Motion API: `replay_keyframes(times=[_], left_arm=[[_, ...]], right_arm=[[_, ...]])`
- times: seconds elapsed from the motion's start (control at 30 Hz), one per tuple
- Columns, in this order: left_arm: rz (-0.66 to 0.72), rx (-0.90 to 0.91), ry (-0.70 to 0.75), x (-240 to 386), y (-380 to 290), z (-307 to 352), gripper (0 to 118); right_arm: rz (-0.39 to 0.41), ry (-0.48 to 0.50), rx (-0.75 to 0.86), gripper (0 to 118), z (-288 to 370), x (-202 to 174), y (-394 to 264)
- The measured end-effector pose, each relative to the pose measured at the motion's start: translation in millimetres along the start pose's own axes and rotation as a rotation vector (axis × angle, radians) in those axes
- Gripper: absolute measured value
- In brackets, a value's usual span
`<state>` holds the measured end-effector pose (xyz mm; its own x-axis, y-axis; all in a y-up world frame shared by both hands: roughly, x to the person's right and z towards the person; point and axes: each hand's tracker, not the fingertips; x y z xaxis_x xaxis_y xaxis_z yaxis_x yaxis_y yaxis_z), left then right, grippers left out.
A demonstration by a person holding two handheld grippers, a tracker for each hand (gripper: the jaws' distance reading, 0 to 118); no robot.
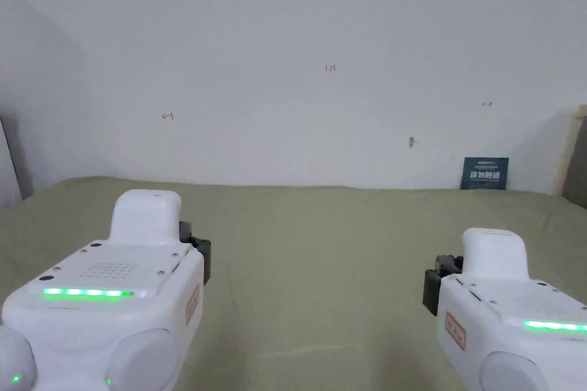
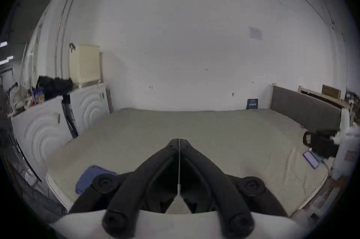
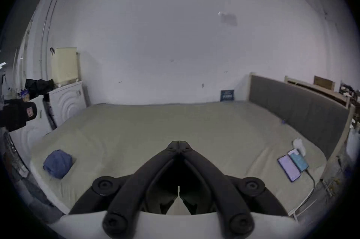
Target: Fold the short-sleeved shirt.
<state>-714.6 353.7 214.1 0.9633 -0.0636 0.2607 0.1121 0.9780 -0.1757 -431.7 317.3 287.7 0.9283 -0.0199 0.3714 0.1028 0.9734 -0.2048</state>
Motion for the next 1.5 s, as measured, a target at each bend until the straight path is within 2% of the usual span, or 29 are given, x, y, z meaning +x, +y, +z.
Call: replay_keyframes(times=[0.03,0.07,0.1,0.13,0.17,0.2,0.23,0.4,0.43,0.47,0.57,0.6,0.67,0.7,0.8,0.93,1.03,1.1,1.23,1.5], left_arm=[[-0.036,0.012,0.000,1.8,-1.5,1.7,8],[-0.062,0.006,0.029,6.0,-3.4,4.6,22],[-0.073,0.020,0.024,6.6,-6.1,6.5,48],[-0.055,0.021,0.012,5.9,-8.7,8.2,86],[-0.053,0.021,0.009,5.1,-9.5,9.9,101],[-0.038,0.036,0.002,5.5,-10.9,12.8,102],[-0.014,0.036,0.010,5.6,-9.9,12.6,102],[0.037,0.036,-0.040,-0.4,-9.8,13.3,102],[0.030,0.030,-0.038,0.6,-9.9,12.9,102],[0.013,0.017,-0.018,3.3,-10.6,11.8,102],[-0.024,0.015,0.002,5.3,-14.5,8.9,102],[-0.030,0.014,0.002,6.5,-15.1,9.7,102],[-0.035,0.002,0.005,7.7,-14.2,8.0,102],[-0.039,0.003,0.008,8.5,-14.5,7.2,102],[-0.043,0.006,0.012,9.0,-14.3,8.4,102],[-0.034,-0.001,0.004,7.2,-14.4,8.0,102],[-0.024,-0.009,0.012,5.6,-15.6,7.6,102],[-0.013,-0.014,0.011,4.7,-16.7,6.6,102],[-0.001,-0.021,0.007,2.8,-17.8,7.1,102],[0.021,-0.038,0.010,1.0,-17.3,6.2,102]], right_arm=[[0.013,-0.008,-0.009,1,0.8,-0.7,-0.4],[0.037,-0.021,-0.015,8,2.0,-1.3,-1.4],[0.047,-0.022,-0.014,25,3.6,-1.6,-4.2],[0.056,-0.025,-0.016,59,4.8,-2.6,-5.8],[0.062,-0.033,-0.019,88,5.1,-3.2,-8.6],[0.063,-0.039,-0.018,105,5.4,-4.2,-11.4],[0.069,-0.043,-0.015,112,5.9,-4.6,-13.2],[0.101,-0.033,0.019,112,8.9,-7.1,-13.7],[0.088,-0.003,0.025,112,8.8,-6.0,-13.2],[0.038,0.045,0.009,112,8.0,-4.3,-11.8],[-0.052,0.087,-0.016,111,7.5,-1.6,-10.1],[-0.028,0.083,-0.014,108,7.3,-1.5,-10.3],[0.006,0.121,-0.033,91,6.5,-0.6,-9.7],[0.012,0.124,-0.035,88,5.7,-0.2,-9.8],[-0.017,0.058,-0.040,88,3.6,0.2,-10.2],[0.010,0.019,0.043,92,7.2,0.6,-12.5],[0.008,0.034,0.055,116,10.6,2.6,-10.1],[0.006,0.045,0.078,116,11.5,1.9,-9.0],[0.038,-0.005,0.068,116,10.5,-2.2,-5.9],[0.053,0.035,-0.017,116,7.3,-4.0,-8.2]])
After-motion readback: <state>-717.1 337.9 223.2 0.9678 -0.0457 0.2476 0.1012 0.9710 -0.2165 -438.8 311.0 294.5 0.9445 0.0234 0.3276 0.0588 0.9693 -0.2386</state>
